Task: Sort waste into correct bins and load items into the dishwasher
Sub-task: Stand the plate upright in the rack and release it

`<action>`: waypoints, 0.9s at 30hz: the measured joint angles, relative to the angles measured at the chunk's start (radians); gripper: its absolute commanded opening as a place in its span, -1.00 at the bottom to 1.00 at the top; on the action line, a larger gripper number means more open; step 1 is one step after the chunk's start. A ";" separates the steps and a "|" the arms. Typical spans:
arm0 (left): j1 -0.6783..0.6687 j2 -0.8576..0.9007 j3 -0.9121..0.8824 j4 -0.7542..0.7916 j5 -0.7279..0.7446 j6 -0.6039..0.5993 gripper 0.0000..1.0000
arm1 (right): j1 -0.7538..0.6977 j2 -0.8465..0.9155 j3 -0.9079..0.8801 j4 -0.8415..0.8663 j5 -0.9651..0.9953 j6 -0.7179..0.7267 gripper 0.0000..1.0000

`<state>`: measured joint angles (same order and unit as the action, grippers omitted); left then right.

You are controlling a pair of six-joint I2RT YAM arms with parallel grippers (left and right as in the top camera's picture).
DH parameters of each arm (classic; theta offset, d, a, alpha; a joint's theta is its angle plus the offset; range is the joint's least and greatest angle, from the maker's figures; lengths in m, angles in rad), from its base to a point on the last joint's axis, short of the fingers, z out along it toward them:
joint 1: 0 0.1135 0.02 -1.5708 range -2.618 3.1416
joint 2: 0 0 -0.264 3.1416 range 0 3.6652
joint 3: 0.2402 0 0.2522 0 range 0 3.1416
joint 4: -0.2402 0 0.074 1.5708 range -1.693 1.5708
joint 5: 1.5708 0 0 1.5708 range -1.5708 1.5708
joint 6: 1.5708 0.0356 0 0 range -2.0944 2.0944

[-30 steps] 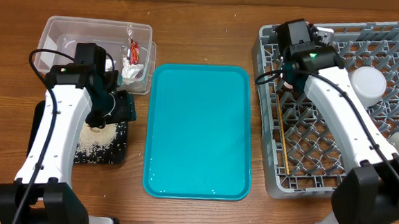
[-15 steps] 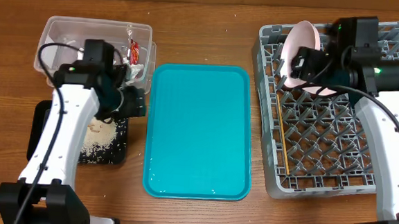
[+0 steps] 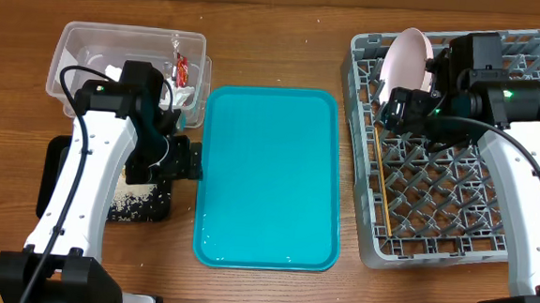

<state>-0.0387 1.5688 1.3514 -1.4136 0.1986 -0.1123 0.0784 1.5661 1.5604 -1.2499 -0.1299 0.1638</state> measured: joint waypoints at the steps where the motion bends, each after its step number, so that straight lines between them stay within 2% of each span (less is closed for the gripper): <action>1: 0.000 -0.006 0.000 -0.006 0.000 0.006 0.75 | 0.000 -0.004 -0.007 0.002 0.005 0.000 1.00; 5: 0.000 -0.087 -0.010 0.014 -0.009 0.017 0.75 | 0.000 -0.069 -0.092 0.063 0.011 0.000 1.00; 8: 0.000 -0.198 -0.039 0.069 -0.022 0.019 0.92 | 0.000 -0.175 -0.212 0.165 0.014 0.000 1.00; 9: 0.000 -0.251 -0.056 0.099 -0.026 0.021 1.00 | 0.000 -0.234 -0.273 0.215 0.015 0.000 1.00; 13: 0.000 -0.480 -0.159 0.208 -0.051 0.030 1.00 | 0.000 -0.425 -0.456 0.356 0.016 0.000 1.00; 17: 0.000 -0.727 -0.282 0.277 -0.092 0.015 1.00 | 0.000 -0.608 -0.592 0.393 0.053 0.019 1.00; 21: 0.000 -0.893 -0.349 0.320 -0.107 0.008 1.00 | 0.000 -0.700 -0.628 0.384 0.090 0.031 1.00; 27: 0.000 -0.947 -0.352 0.314 -0.110 0.008 1.00 | 0.000 -0.709 -0.628 0.379 0.112 0.040 1.00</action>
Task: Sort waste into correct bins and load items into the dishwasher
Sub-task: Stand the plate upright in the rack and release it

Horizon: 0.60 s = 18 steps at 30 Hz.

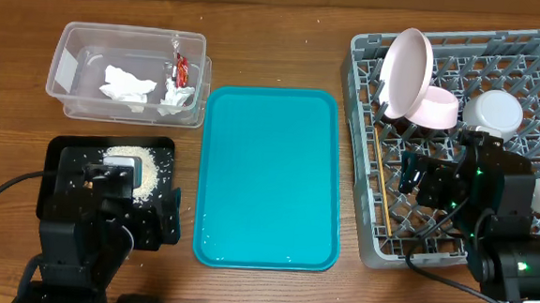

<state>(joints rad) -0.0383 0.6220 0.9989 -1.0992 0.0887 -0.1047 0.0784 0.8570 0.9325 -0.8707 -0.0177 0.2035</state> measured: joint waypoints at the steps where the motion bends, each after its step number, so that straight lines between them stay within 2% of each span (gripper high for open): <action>1: 0.000 0.000 0.000 -0.003 0.000 0.000 1.00 | 0.000 0.004 0.000 0.000 0.001 0.002 1.00; 18: 0.000 0.000 -0.006 -0.008 0.000 0.000 0.99 | 0.000 0.198 -0.006 -0.005 0.007 0.002 1.00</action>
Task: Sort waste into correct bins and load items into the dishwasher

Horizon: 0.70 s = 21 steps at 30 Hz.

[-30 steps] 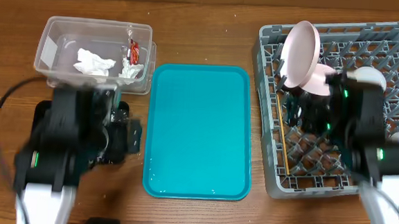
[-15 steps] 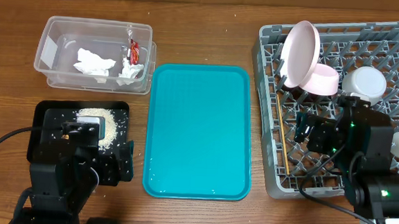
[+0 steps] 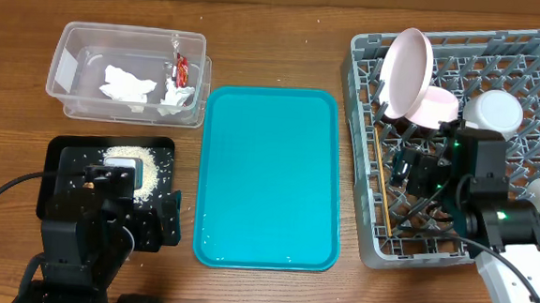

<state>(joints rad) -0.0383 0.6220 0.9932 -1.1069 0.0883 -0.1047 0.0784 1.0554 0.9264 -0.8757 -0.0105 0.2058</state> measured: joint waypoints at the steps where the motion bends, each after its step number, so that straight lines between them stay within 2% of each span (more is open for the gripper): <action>1: 0.000 0.000 0.000 0.000 0.000 0.000 1.00 | 0.000 0.002 -0.001 0.000 0.000 0.000 1.00; 10: 0.000 0.000 0.000 0.000 0.000 0.000 1.00 | 0.000 -0.101 -0.014 0.000 0.000 0.000 1.00; 16: 0.000 0.000 -0.001 -0.001 -0.003 0.000 1.00 | 0.000 -0.310 -0.080 0.001 0.004 0.000 1.00; 21: 0.000 0.000 -0.003 -0.001 -0.003 0.000 1.00 | 0.004 -0.495 -0.202 0.027 0.027 0.000 1.00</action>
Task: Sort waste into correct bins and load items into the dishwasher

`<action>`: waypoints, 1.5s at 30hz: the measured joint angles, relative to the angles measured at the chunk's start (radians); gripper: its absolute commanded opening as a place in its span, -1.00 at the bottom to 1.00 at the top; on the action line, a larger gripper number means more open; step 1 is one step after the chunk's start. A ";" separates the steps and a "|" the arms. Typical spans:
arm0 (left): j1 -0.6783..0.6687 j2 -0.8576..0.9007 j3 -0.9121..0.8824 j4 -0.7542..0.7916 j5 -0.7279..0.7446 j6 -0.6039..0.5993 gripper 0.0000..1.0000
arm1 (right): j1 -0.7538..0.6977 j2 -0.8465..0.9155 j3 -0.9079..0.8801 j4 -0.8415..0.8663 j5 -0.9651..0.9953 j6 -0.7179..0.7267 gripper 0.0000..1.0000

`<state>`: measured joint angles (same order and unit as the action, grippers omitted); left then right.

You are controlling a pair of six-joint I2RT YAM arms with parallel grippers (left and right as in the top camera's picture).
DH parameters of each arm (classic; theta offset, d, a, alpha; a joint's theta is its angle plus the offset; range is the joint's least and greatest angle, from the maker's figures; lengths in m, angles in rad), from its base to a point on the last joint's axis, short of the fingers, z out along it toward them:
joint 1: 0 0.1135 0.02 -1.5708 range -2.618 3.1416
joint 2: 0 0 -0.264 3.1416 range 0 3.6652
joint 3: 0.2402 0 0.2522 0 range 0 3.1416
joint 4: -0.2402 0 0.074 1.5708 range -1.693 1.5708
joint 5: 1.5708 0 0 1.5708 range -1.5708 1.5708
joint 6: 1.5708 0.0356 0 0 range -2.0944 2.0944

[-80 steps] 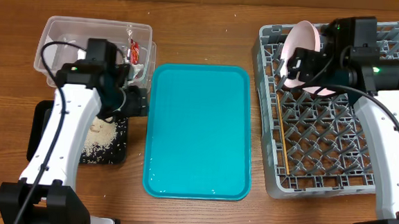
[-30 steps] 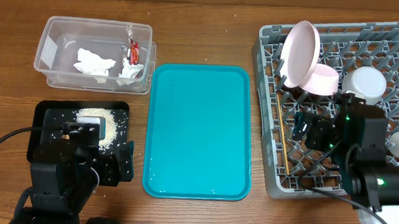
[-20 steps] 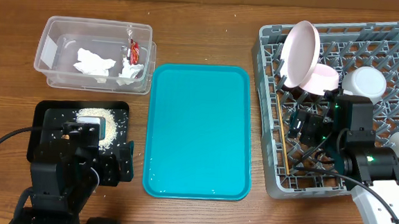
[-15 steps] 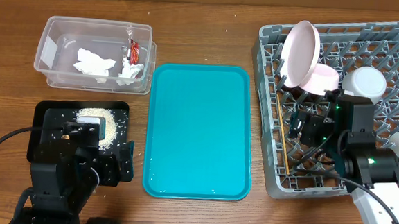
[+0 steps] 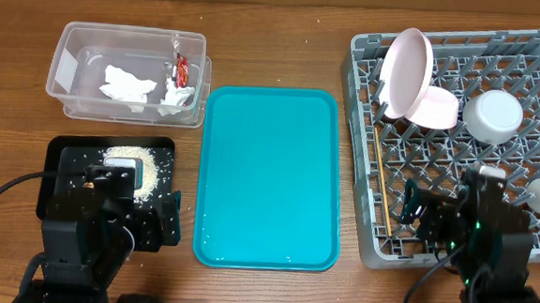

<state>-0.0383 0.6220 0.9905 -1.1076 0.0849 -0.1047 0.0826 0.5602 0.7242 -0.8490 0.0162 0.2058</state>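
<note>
The teal tray [image 5: 269,175] in the middle holds nothing. A clear bin [image 5: 129,72] at the back left contains white tissue [image 5: 128,85] and a red wrapper [image 5: 182,68]. A black tray [image 5: 78,149] with spilled grains [image 5: 133,157] lies in front of it. The grey dish rack [image 5: 539,55] on the right holds a pink plate [image 5: 406,71] on edge, a pink bowl [image 5: 437,107], a white cup [image 5: 493,115] and a chopstick [image 5: 381,191]. My left gripper [image 5: 167,225] hangs near the black tray's front right corner. My right gripper [image 5: 408,205] is over the rack's front left. Neither holds anything.
Another white item shows at the rack's right edge. Both arms are drawn back at the table's front edge, with cables trailing beside them. Bare wooden table surrounds the trays and the rack.
My right arm has drawn back toward the front edge; its gripper went from the rack's middle left to its front left corner. The left arm has not moved.
At first my left arm reached up beside the clear bin and my right arm was over the back of the rack, by the pink plate. Then both arms were drawn back, showing the pink bowl and white cup in the rack. The right arm has since withdrawn further.
</note>
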 measured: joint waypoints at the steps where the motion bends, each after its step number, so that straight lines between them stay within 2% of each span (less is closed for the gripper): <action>1: 0.000 0.000 0.000 0.000 0.000 0.000 1.00 | 0.003 -0.028 -0.023 0.014 0.001 0.000 1.00; 5: 0.000 0.000 -0.001 0.000 0.000 0.000 0.99 | 0.005 -0.136 -0.126 0.151 0.003 0.002 1.00; 9: 0.000 0.000 -0.003 0.000 0.000 0.000 1.00 | 0.005 -0.240 -0.256 0.366 0.005 0.003 1.00; 12: 0.000 0.000 -0.003 0.000 0.000 0.000 1.00 | 0.005 -0.340 -0.423 0.635 0.010 0.003 1.00; 17: 0.000 0.000 -0.003 0.000 0.000 0.000 0.99 | 0.005 -0.436 -0.570 0.806 0.010 0.003 1.00; 23: 0.000 0.000 -0.003 0.000 0.000 0.000 1.00 | 0.002 -0.537 -0.655 0.848 0.010 0.003 1.00; 28: 0.000 0.000 -0.003 0.000 0.000 0.000 0.99 | -0.023 -0.546 -0.703 0.905 0.010 0.003 1.00; 31: 0.000 0.000 -0.003 0.001 0.000 0.000 1.00 | -0.037 -0.546 -0.706 0.883 0.009 0.003 1.00; 35: 0.000 0.000 -0.003 0.000 0.000 0.000 0.99 | -0.050 -0.547 -0.706 0.758 0.006 0.003 1.00; 45: 0.000 0.000 -0.003 0.000 0.000 0.000 1.00 | -0.050 -0.547 -0.706 0.759 -0.012 0.003 1.00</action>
<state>-0.0383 0.6224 0.9878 -1.1076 0.0845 -0.1047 0.0322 0.0128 0.0185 -0.0902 0.0040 0.2092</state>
